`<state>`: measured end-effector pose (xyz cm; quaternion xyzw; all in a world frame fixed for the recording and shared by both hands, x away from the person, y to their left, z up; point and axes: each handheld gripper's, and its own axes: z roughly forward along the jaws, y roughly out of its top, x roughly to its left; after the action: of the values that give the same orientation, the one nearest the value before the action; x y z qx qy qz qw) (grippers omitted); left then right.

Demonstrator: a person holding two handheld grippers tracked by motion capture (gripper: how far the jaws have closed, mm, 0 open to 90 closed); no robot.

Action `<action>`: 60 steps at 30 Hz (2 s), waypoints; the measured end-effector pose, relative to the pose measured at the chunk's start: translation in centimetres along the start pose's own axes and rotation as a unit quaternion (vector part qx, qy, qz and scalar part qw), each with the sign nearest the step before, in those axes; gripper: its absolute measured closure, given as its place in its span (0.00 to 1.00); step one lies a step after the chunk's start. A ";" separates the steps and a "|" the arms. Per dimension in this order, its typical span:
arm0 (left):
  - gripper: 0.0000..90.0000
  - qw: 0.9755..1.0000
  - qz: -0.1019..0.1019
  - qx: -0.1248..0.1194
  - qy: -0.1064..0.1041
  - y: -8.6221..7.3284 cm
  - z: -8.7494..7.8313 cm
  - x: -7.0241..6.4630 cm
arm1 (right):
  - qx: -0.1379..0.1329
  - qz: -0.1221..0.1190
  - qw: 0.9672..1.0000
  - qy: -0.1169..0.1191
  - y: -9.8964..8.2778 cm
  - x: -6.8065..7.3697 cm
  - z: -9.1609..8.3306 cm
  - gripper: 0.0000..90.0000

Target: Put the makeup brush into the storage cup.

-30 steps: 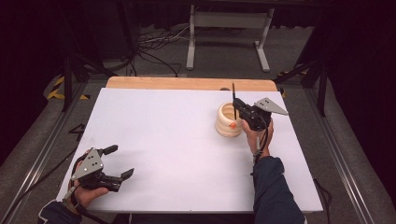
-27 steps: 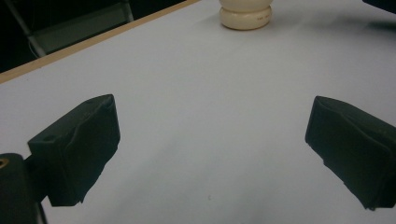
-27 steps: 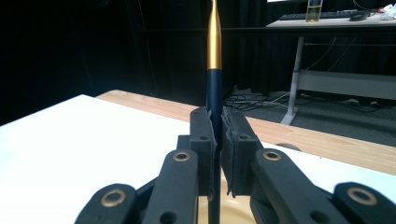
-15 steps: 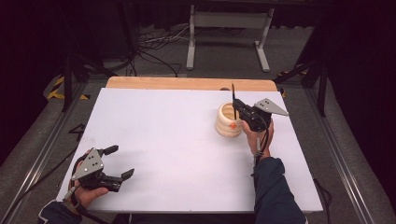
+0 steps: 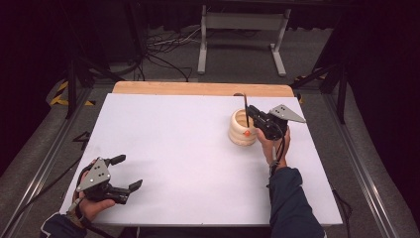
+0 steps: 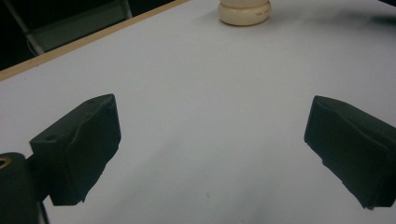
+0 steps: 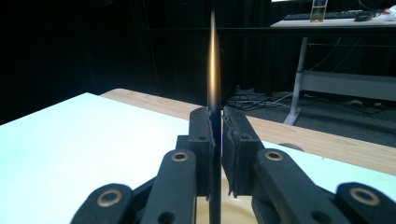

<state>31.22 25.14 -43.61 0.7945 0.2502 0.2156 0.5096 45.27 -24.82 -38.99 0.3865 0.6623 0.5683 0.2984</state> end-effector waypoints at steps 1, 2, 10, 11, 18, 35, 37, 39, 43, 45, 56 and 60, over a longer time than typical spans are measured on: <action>0.05 1.000 0.000 0.000 0.000 0.0 0.0 0.0 | 0.001 -0.001 1.000 -0.001 0.0 0.0 0.0 0.90; 0.05 1.000 0.000 0.000 0.000 0.0 0.0 0.0 | 0.000 -0.001 1.000 -0.001 0.0 0.0 0.0 0.89; 0.05 1.000 0.003 0.001 0.000 0.0 0.0 0.0 | -0.005 -0.010 1.000 -0.004 0.5 0.1 -0.6 0.85; 0.05 1.000 0.004 0.002 0.000 0.0 0.0 0.0 | -0.006 -0.012 1.000 -0.003 0.6 0.2 -0.7 0.85; 0.05 1.000 0.004 0.002 0.002 0.0 0.0 0.0 | -0.009 -0.033 0.999 -0.003 1.2 0.7 -1.0 0.77; 0.06 1.000 0.006 0.000 0.003 0.0 -0.1 0.0 | -0.015 -0.077 0.997 -0.019 2.7 2.2 -2.0 0.40; 0.06 1.000 0.006 0.001 0.003 0.0 -0.1 0.0 | -0.015 -0.081 0.996 -0.021 2.8 2.4 -2.1 0.38; 0.06 1.000 0.006 0.000 0.002 0.0 -0.1 0.0 | -0.011 -0.091 0.995 -0.024 2.9 2.7 -2.1 0.34; 0.06 1.000 0.007 0.001 0.003 0.1 -0.1 0.0 | -0.003 -0.108 0.994 -0.021 3.1 3.3 -2.1 0.25; 0.06 1.000 0.006 0.000 0.003 0.0 -0.1 0.0 | 0.001 -0.113 0.993 -0.020 3.2 3.6 -2.1 0.21; 0.05 1.000 0.007 0.004 0.001 0.0 0.0 -0.1 | 0.001 -0.114 0.993 -0.020 3.5 4.5 -3.1 0.11; 0.06 1.000 0.007 0.004 0.000 0.1 0.0 -0.1 | -0.001 -0.120 0.993 -0.018 3.6 4.7 -3.6 0.10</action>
<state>31.16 25.04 -43.59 0.7981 0.2454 0.2184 0.5051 40.43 -22.51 -34.64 0.3139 0.6978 0.5218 0.3771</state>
